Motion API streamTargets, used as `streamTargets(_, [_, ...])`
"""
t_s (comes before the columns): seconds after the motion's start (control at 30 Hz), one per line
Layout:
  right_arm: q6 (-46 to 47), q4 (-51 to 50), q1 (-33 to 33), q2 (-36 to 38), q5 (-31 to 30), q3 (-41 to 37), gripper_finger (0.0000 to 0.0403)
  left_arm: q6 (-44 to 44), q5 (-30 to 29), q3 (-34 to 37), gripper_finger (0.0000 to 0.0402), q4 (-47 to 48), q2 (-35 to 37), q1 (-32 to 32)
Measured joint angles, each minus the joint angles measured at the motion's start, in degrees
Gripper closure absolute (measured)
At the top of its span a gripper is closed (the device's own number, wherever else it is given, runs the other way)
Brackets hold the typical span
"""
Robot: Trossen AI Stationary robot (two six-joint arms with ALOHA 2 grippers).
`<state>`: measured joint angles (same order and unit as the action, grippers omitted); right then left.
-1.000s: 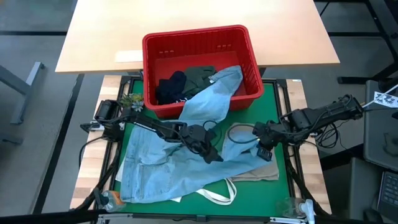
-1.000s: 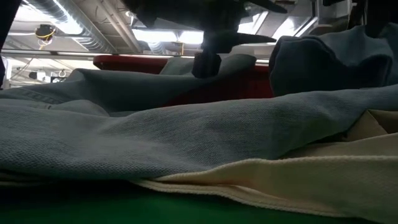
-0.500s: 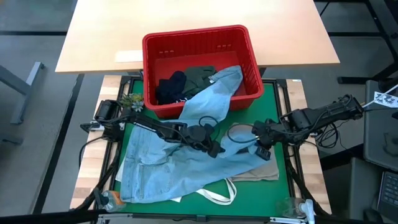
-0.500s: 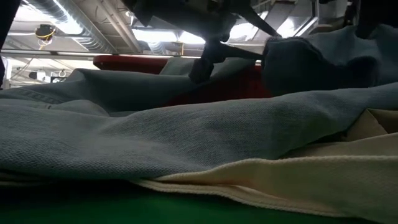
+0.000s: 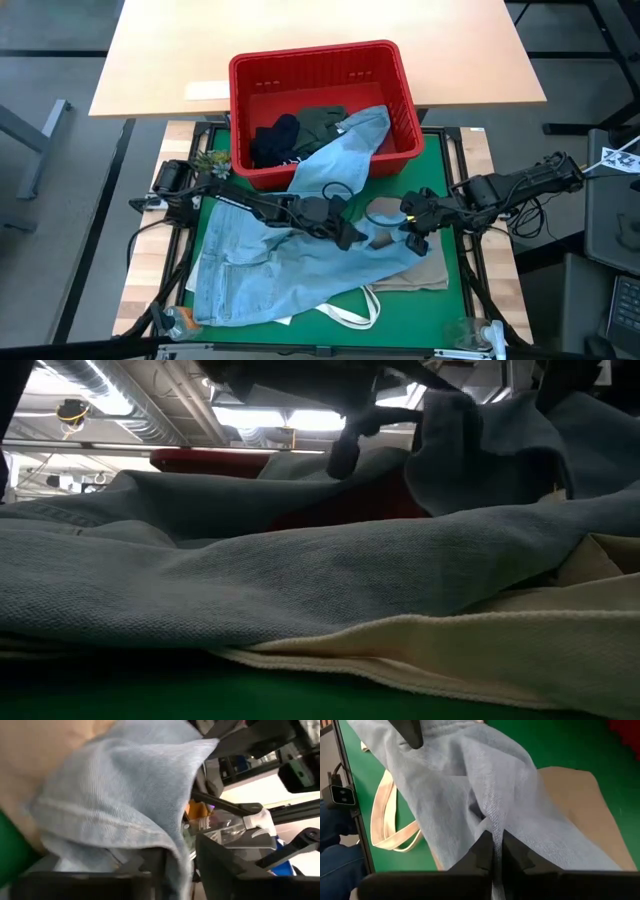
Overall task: Fold Laundry from Bin
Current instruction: Fold the light blue pants
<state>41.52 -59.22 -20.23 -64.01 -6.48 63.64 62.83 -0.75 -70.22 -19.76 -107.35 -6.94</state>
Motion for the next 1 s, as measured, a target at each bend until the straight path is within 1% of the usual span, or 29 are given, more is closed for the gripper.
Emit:
streamTargets(0.13, [0.03, 0.01, 0.0, 0.0, 0.0, 0.0, 0.0384, -4.69, 0.87, 0.0, 0.0383, -3.41, 0.0, 1.27])
streamTargets(0.17, [0.04, 0.02, 0.0, 0.0, 0.0, 0.0, 0.0384, -5.6, 1.77, 0.0, 0.0391, -3.87, 0.0, 1.59])
streamTargets(0.4, [0.07, 0.04, 0.0, 0.0, 1.22, 0.0, 0.0384, -11.66, 9.16, 0.0, 0.0398, -3.69, 0.0, 2.45])
streamTargets(0.5, [-0.09, 0.46, 0.0, 0.0, 2.14, 0.0, 0.0384, -15.37, 9.68, 0.0, 0.0399, -2.19, 0.34, 2.41])
streamTargets(0.57, [-0.43, 1.0, 0.0, 0.0, 4.11, 0.0, 0.0378, -18.26, 9.86, 0.0, 0.0399, -1.49, 0.95, 2.65])
streamTargets(0.67, [-1.02, 1.16, -0.01, -0.08, 6.89, 0.0, 0.0351, -22.15, 10.72, -0.52, 0.04, -1.5, 1.61, 3.12])
streamTargets(0.8, [-1.31, 1.65, 0.07, -0.73, 7.14, 0.0, 0.0292, -27.88, 14.45, -2.53, 0.04, 0.26, 2.55, 3.73])
streamTargets(0.9, [-2.68, 2.86, 0.82, -0.74, 8.13, 0.09, 0.0257, -34.48, 21.19, -4.48, 0.0401, 5.61, 2.95, 4.09])
streamTargets(1.0, [-6.29, 2.63, 1.67, -0.74, 11.17, 1.53, 0.0236, -39.16, 26.4, -6.45, 0.0401, 13.55, 3.04, 4.2])
